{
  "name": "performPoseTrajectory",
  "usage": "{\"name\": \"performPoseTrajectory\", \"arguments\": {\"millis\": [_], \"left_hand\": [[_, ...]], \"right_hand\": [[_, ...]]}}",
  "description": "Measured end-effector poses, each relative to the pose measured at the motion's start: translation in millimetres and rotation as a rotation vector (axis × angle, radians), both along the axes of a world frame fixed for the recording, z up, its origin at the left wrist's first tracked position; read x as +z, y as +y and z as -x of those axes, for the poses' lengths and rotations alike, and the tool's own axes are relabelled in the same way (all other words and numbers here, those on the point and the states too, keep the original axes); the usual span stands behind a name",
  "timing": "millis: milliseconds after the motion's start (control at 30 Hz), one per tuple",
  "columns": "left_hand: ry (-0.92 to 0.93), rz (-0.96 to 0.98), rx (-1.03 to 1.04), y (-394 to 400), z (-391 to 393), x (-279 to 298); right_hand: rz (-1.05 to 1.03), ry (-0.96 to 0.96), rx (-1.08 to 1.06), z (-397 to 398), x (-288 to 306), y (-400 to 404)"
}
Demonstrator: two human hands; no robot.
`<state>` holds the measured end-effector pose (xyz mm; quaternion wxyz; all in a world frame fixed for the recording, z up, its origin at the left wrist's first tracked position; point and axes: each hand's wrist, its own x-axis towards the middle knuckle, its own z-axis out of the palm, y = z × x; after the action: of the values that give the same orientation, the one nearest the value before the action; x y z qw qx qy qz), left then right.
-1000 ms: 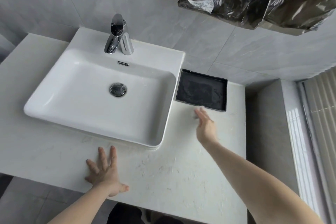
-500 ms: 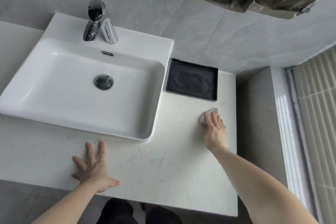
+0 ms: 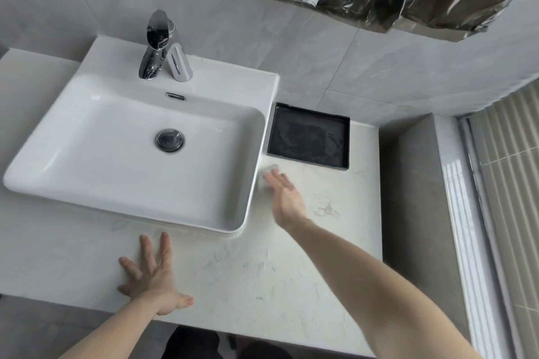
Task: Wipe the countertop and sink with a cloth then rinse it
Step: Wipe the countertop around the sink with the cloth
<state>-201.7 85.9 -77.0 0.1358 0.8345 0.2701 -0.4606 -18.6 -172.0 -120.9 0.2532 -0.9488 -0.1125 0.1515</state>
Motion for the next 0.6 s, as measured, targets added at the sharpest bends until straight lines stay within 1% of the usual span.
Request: {"name": "performPoseTrajectory", "arguments": {"millis": [67,200,267,400,467,533,600], "left_hand": [[0.003,-0.002,-0.001,0,-1,0],[0.013,0.000,-0.007,1,-3,-2],[0.012,0.006,-0.010,1,-2,-2],[0.022,0.007,-0.010,1,-1,-1],[0.027,0.013,-0.010,1,-2,-2],[0.033,0.014,-0.005,2,-2,-2],[0.032,0.022,0.009,2,-3,-1]], "right_hand": [[0.142,0.041,0.091,6,-11,20],[0.231,-0.003,0.123,17,-30,-13],[0.243,0.004,0.023,21,-31,-47],[0.301,0.072,-0.278,28,-24,-138],[0.278,0.101,-0.433,32,-10,-178],[0.241,0.141,-0.578,33,8,-203],[0.207,0.104,-0.665,30,19,-208]]}}
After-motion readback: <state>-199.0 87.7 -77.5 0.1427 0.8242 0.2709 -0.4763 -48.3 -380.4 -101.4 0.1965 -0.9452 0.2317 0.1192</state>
